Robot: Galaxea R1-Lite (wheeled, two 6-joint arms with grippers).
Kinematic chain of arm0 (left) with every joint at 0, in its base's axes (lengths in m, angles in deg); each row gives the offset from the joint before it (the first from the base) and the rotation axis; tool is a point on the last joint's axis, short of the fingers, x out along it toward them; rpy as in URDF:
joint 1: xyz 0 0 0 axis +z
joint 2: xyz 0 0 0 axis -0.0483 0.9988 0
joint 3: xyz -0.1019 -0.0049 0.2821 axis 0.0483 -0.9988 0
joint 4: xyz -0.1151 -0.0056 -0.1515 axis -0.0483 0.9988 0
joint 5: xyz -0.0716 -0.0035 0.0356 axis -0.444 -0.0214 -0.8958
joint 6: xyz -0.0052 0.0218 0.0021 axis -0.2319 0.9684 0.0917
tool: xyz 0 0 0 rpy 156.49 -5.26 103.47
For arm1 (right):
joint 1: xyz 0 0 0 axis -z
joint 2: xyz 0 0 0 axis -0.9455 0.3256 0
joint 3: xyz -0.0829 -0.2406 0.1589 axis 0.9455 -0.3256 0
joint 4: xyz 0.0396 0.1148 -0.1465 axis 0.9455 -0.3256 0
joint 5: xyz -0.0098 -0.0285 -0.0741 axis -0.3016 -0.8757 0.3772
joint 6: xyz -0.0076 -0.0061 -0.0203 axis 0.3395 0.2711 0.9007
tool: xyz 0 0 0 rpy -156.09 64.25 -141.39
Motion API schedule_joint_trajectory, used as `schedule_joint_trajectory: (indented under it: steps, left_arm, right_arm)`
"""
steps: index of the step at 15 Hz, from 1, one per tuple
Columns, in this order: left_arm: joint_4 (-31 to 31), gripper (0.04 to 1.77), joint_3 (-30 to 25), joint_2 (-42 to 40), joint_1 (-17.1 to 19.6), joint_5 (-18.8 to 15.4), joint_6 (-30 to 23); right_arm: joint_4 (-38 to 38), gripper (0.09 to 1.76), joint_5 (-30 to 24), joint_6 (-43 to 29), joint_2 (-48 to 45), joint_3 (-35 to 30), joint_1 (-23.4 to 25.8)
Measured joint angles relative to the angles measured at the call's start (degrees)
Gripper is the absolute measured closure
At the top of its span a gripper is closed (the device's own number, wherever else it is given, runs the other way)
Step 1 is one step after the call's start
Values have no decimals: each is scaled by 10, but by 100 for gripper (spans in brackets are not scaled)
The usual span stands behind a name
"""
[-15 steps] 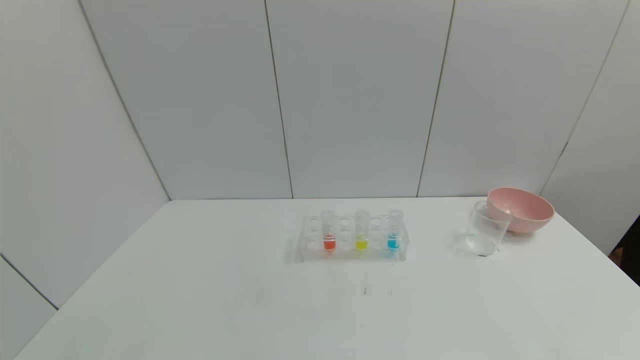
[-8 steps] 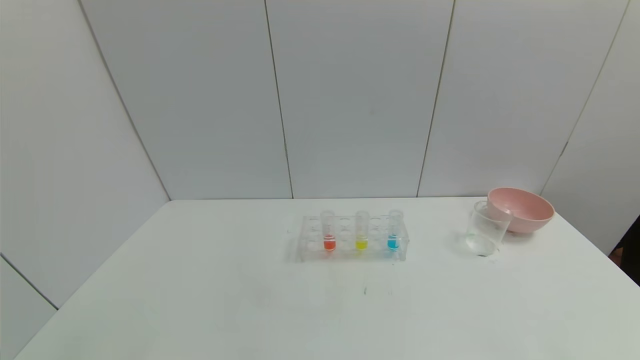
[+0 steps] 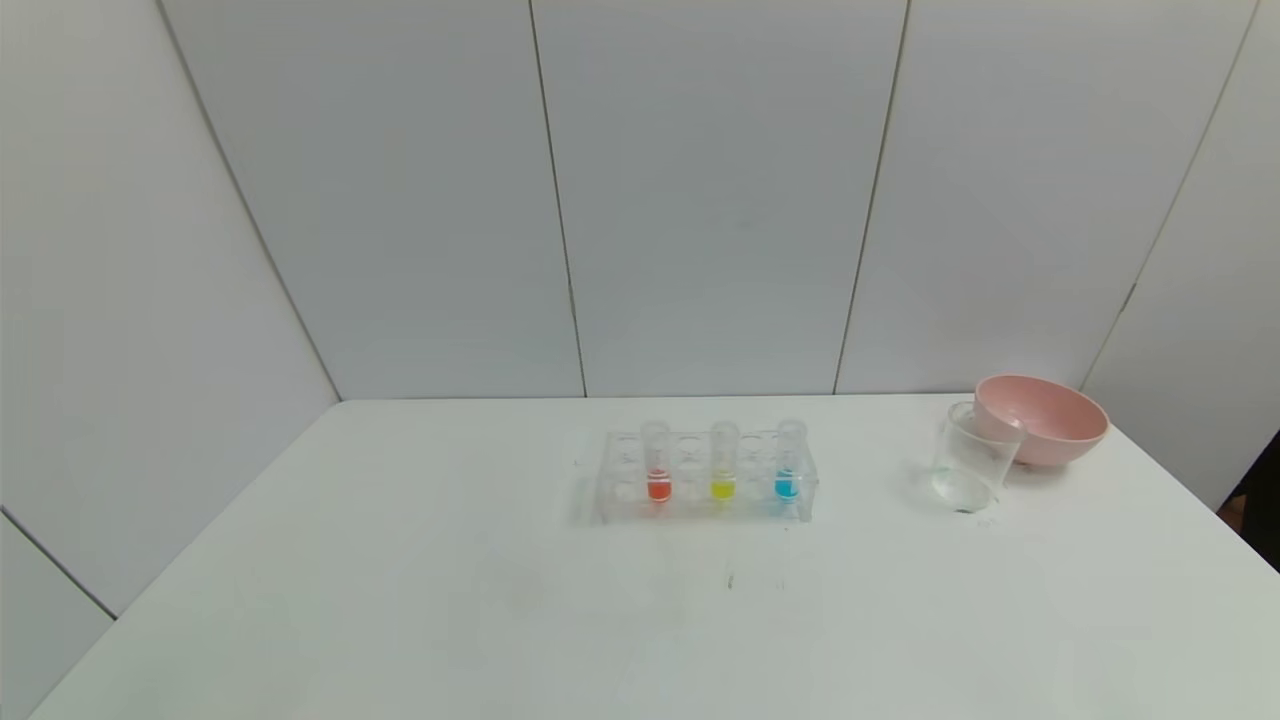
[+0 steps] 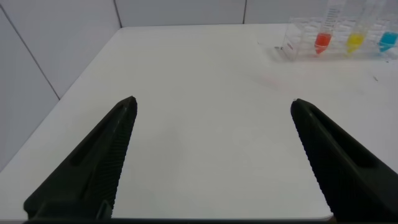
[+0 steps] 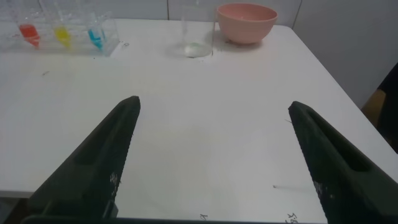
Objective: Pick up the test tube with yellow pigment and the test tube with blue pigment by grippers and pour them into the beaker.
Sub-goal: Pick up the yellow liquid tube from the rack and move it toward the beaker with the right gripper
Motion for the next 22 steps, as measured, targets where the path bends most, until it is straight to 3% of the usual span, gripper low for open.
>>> schedule_joint_trajectory:
  steps: [5,11,14,18,20,22]
  left_arm:
    - [0,5,0,0,0,0,0]
    - [0,5,0,0,0,0,0]
    - [0,5,0,0,0,0,0]
    - [0,5,0,0,0,0,0]
    - [0,5,0,0,0,0,0]
    - [0,5,0,0,0,0,0]
  right_arm:
    - [0,14,-4,-8,10,55,-2]
    - [53,14,-4,-32,156,119,-27]
    - [150,14,-4,-31,294,120,-44]
    - [346,14,0,-29,499,112,-54]
    - [433,14,20,-31,603,110,-67]
    - [489,14,71,-39,684,111,-119]
